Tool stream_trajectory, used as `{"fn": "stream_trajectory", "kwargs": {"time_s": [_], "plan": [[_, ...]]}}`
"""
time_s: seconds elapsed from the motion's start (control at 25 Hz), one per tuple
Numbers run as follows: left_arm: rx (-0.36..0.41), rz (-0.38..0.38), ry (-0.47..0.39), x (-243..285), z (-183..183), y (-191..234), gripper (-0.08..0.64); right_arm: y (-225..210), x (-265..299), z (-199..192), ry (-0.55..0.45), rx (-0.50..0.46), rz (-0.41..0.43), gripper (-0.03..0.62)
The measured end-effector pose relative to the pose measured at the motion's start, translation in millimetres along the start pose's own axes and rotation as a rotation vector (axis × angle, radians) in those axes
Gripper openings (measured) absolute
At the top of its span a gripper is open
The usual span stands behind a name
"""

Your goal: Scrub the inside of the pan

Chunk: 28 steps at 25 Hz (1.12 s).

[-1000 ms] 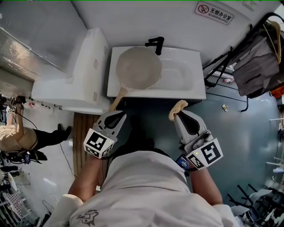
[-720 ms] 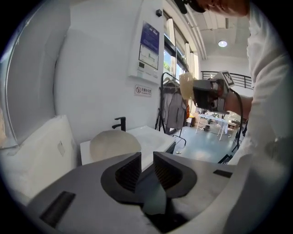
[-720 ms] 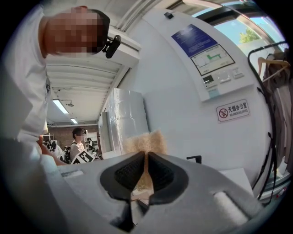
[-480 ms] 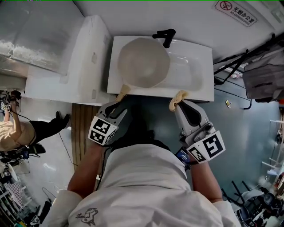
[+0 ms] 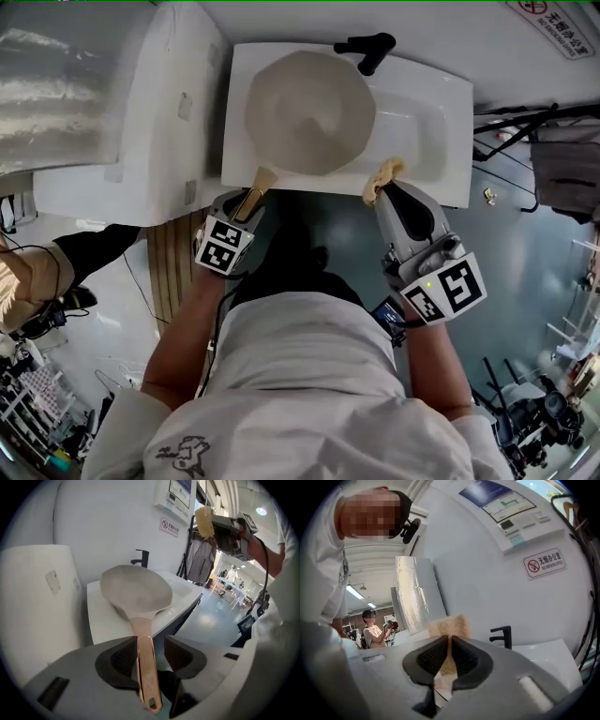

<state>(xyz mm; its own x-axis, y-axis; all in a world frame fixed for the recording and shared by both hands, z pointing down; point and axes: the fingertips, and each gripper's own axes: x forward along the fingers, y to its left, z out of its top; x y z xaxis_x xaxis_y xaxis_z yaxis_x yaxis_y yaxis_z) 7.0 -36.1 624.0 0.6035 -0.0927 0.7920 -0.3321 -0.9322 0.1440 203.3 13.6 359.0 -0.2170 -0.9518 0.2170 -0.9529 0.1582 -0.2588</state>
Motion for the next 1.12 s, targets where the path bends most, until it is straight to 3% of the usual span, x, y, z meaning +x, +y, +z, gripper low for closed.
{"fn": "stream_trajectory", "kwargs": {"time_s": [0.4, 0.88, 1.12], "plan": [[0.017, -0.004, 0.119, 39.5, -23.8, 15.3, 0.175, -25.8, 44.7, -21.5, 0.039, 0.055, -0.002, 0.029], [-0.067, -0.122, 0.131, 46.1, -23.9, 17.9, 0.160, -55.1, 102.2, -36.5, 0.085, 0.119, -0.013, 0.029], [-0.113, -0.172, 0.143, 39.0, -20.7, 20.2, 0.153, -80.9, 138.0, -48.2, 0.106, 0.237, -0.050, 0.031]]}}
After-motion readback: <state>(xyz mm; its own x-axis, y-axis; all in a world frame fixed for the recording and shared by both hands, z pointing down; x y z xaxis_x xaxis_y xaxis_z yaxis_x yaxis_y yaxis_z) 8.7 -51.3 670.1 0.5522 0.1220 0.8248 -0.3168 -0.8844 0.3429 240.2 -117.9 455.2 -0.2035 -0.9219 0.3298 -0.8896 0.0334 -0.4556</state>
